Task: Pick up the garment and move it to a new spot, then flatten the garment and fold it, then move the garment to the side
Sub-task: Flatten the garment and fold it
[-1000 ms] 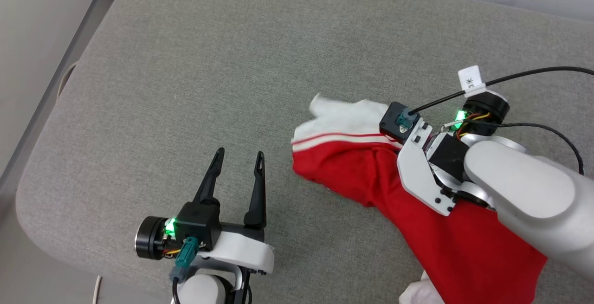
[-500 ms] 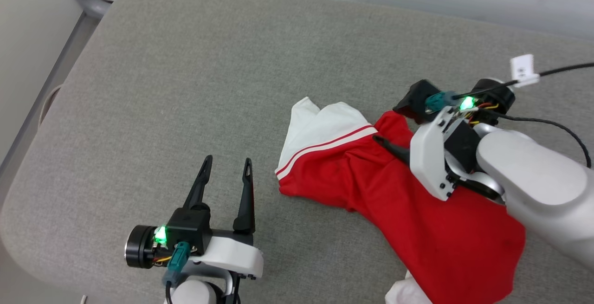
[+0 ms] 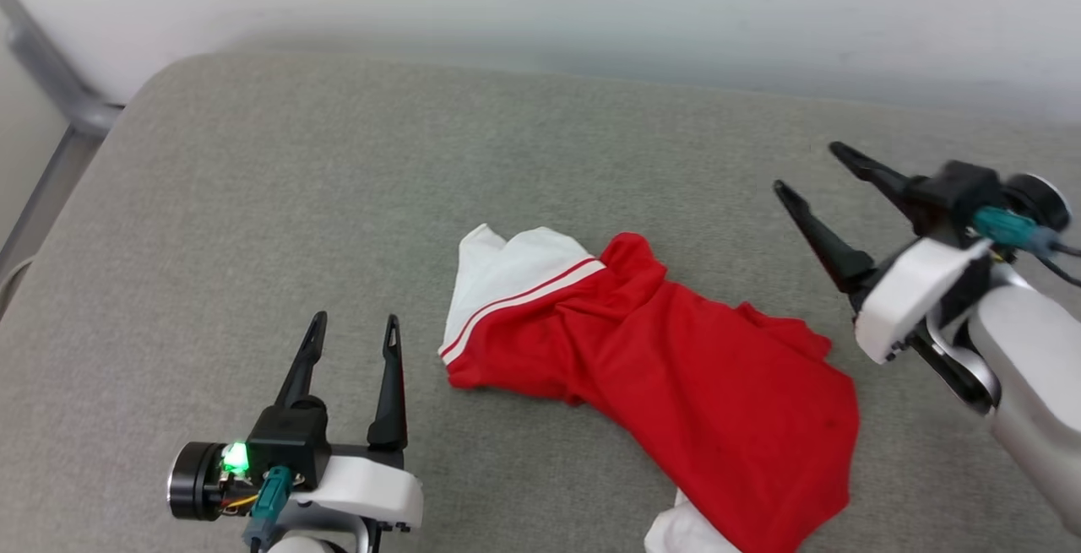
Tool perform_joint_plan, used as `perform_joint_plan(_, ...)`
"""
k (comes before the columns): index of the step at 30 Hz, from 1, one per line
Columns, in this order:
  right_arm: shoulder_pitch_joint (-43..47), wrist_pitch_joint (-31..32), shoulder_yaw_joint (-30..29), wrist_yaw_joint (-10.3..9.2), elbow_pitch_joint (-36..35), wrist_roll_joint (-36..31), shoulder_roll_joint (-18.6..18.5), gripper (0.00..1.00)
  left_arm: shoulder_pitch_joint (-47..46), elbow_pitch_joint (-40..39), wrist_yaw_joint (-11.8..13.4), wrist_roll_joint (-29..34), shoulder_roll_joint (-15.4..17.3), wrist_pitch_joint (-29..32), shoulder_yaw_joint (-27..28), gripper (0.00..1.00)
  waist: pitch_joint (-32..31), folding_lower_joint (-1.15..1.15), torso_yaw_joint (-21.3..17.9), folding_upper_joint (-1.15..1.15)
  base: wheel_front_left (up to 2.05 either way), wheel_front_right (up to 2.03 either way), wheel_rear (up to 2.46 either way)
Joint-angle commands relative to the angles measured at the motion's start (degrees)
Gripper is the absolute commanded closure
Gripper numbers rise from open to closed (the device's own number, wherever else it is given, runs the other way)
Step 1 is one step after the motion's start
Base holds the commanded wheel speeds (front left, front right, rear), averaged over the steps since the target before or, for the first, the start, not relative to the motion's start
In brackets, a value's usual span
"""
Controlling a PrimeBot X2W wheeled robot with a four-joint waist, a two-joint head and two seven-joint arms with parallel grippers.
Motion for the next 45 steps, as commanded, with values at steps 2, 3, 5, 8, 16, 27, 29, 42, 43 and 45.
perform_joint_plan(2,5.4,-0.5,-7.2,-0.08,-2.2,-3.2,1.2,0.00,1.1,-0.3,-0.5,0.5,0.4,-0.2,0.7,0.00,-1.7,0.00,-2.0,0.00,0.00,0.00,0.00)
perform_joint_plan(3,7.5,-0.5,-10.4,-0.08,-3.2,-4.6,1.6,0.00,1.3,-0.4,-0.7,0.7,0.4,-0.2,0.8,0.00,-2.0,0.00,-2.4,0.00,0.00,0.00,0.00)
perform_joint_plan(5,12.0,-0.5,-16.6,-0.07,-6.2,-7.5,2.8,0.00,1.9,-0.4,-0.8,1.0,0.4,-0.2,1.1,0.00,-2.5,0.00,-2.9,0.00,0.00,0.00,0.00)
perform_joint_plan(8,19.4,-0.5,-25.3,-0.07,-10.8,-11.6,4.8,0.00,2.4,-0.6,-1.1,1.3,0.3,-0.2,1.4,0.00,-3.2,0.00,-3.4,0.00,0.00,0.00,0.00)
perform_joint_plan(16,30.4,4.1,-38.1,-0.07,-24.6,-18.4,8.0,0.00,3.9,-0.7,-1.6,1.6,0.0,-0.2,1.9,0.00,-4.1,0.00,-4.0,0.00,0.00,0.00,0.00)
perform_joint_plan(27,27.7,31.0,-27.7,-0.07,-36.3,-9.8,-3.6,0.00,2.6,-1.0,-2.1,1.9,-0.3,-0.2,1.4,0.00,-2.7,0.00,-2.6,0.00,0.00,0.00,0.00)
perform_joint_plan(29,27.3,36.9,-23.5,-0.08,-36.5,-6.9,-7.3,0.00,2.2,-1.2,-2.1,2.0,-0.4,-0.2,1.3,0.00,-2.1,0.00,-2.2,0.00,0.00,0.00,0.00)
perform_joint_plan(42,21.6,47.7,-3.9,-0.07,-23.8,2.0,-12.9,0.00,-1.2,-1.2,-1.2,1.1,-0.9,-0.2,-0.8,0.00,4.2,0.00,1.4,0.00,0.00,0.00,0.00)
perform_joint_plan(43,21.5,47.4,-2.5,-0.05,-22.5,2.4,-12.7,0.00,-1.3,-1.2,-1.1,1.0,-0.9,-0.2,-0.9,0.00,4.4,0.00,1.5,0.00,0.00,0.00,0.00)
perform_joint_plan(45,21.5,46.3,-0.4,-0.05,-20.7,3.5,-11.9,0.00,-1.4,-1.1,-0.9,0.8,-0.9,-0.2,-0.8,0.00,4.6,0.00,1.6,0.00,0.00,0.00,0.00)
